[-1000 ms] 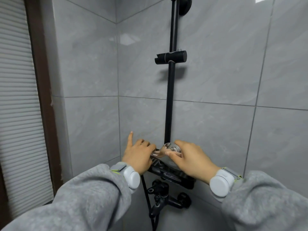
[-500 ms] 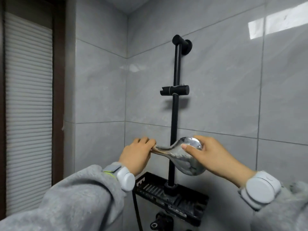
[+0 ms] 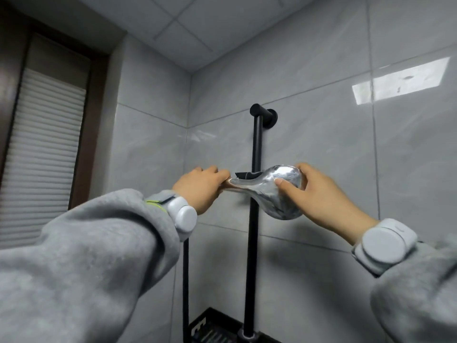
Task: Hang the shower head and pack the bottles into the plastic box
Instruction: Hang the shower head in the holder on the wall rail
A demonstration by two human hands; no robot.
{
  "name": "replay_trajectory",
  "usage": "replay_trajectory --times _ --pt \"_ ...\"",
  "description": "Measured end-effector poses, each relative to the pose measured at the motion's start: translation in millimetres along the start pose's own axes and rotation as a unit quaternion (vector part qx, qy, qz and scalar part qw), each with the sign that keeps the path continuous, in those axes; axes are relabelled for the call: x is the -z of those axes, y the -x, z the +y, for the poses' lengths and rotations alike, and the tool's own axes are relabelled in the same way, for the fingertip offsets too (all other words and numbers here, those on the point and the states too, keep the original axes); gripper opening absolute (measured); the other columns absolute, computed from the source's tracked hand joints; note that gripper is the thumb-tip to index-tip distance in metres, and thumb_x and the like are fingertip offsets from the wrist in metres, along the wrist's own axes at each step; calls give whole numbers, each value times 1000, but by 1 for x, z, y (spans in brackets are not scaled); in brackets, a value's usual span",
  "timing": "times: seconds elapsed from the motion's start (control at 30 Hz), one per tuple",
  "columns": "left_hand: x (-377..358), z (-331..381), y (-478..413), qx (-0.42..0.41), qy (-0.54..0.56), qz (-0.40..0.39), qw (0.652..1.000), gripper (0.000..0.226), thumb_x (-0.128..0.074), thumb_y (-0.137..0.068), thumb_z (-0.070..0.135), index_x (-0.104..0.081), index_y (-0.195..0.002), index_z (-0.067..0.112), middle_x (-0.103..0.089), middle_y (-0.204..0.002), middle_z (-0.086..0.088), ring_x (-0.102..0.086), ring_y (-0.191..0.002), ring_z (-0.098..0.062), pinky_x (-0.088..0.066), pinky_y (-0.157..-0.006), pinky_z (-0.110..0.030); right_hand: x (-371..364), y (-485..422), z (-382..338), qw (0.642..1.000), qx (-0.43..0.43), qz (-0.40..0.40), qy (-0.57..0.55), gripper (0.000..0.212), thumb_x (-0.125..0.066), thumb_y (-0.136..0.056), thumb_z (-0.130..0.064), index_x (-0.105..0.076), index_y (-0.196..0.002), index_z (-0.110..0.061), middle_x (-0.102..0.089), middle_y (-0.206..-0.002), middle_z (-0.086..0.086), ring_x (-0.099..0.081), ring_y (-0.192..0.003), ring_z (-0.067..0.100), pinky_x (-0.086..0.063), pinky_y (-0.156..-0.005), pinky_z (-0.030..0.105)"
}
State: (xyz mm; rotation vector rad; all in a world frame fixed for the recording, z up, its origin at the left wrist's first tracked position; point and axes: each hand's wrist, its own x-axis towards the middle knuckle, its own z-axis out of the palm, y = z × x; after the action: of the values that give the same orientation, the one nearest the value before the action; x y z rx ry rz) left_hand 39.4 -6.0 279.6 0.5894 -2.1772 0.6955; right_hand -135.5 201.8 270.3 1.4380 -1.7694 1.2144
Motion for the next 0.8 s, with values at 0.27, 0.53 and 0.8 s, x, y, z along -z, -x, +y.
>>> replay_trajectory --times 0.27,0.53,0.8 --pt "37 2 -52 6 32 -24 999 16 -55 -100 30 -49 -113 24 -58 -107 -7 -58 -88 -34 -47 -72 -41 17 -58 -28 965 124 46 227 76 -53 -78 -73 -40 -144 -37 -41 -147 -6 -32 -133 27 -28 -113 49" --pt "7 18 -53 -28 57 14 998 24 -50 -101 27 -49 -125 28 -57 -112 -6 -56 -97 -39 -50 -82 -46 -11 -60 -35 881 187 -15 435 30 -51 -85 -60 -53 -84 -30 -69 -87 -4 -61 -96 25 -38 -96 46" --pt "-40 32 -25 83 205 -23 975 94 -59 -91 37 2 -160 21 -9 -167 -5 -22 -147 -32 -36 -113 -54 -8 -62 -18 859 195 28 472 35 -52 -88 -61 -65 -86 -29 -68 -79 -1 -61 -85 26 -36 -76 38"
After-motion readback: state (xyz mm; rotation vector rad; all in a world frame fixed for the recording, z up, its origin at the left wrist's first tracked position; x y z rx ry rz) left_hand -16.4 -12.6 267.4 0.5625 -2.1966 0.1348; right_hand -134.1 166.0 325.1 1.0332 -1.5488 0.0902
